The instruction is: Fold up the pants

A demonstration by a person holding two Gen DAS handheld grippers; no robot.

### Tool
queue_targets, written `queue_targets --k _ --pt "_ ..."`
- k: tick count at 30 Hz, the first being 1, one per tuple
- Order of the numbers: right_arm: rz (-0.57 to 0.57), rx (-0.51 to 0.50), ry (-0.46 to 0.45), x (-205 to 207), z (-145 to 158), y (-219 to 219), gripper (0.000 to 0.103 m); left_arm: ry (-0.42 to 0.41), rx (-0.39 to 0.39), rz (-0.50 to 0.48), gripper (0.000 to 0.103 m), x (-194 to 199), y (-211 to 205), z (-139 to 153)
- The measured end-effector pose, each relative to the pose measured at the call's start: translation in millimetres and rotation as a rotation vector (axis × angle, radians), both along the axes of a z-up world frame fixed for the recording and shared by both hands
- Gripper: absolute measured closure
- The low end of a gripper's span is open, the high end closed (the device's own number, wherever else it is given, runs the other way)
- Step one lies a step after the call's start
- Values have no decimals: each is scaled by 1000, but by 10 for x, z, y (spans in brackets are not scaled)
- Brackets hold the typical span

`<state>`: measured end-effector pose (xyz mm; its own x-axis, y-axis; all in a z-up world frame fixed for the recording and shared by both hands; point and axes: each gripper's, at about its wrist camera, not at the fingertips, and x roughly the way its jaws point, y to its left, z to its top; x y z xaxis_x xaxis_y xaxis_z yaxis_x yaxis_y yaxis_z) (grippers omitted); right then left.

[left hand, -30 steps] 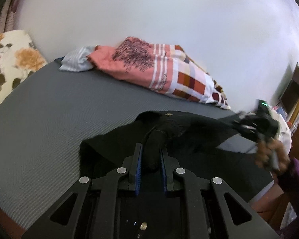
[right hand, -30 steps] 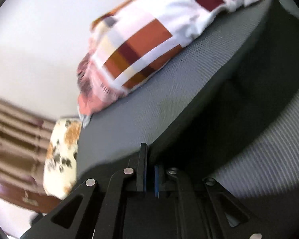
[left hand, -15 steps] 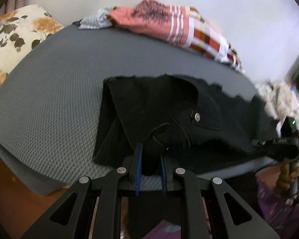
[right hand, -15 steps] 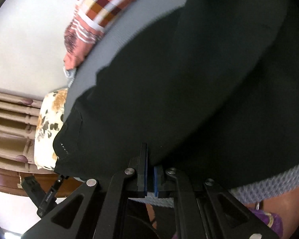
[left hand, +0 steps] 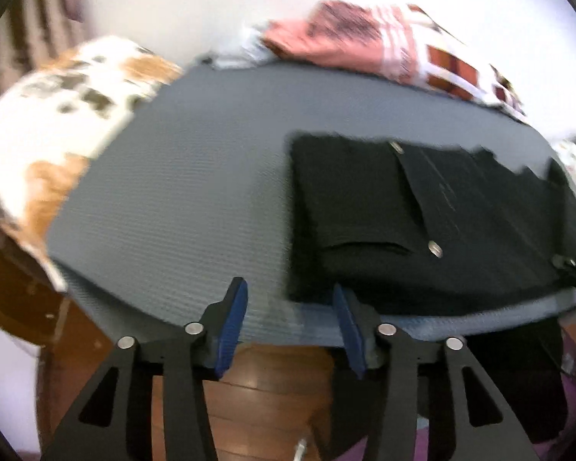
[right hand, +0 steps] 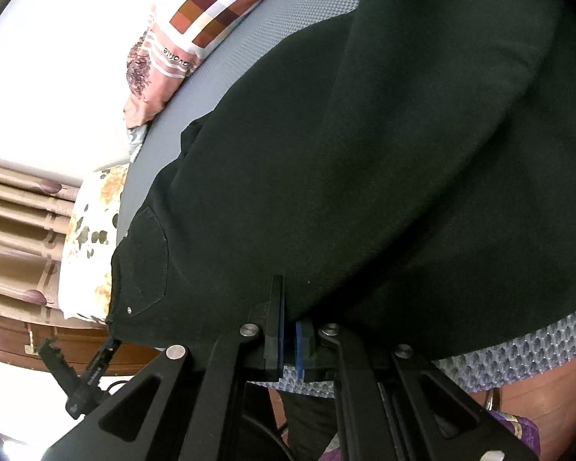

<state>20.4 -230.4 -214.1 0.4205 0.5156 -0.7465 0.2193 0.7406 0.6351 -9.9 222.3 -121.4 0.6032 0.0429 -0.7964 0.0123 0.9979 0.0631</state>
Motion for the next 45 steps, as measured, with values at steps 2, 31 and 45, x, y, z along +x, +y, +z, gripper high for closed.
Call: queue_targets --k 2,31,45 --pt "0 0 -4 0 2 9 97 -90 61 58 53 -98 46 203" --pt "-312 165 -279 545 156 -1801 85 100 -62 -241 46 354 -1056 -480" --pt "-512 43 -333 479 835 -2889 99 105 -41 -251 45 369 -1081 -473"
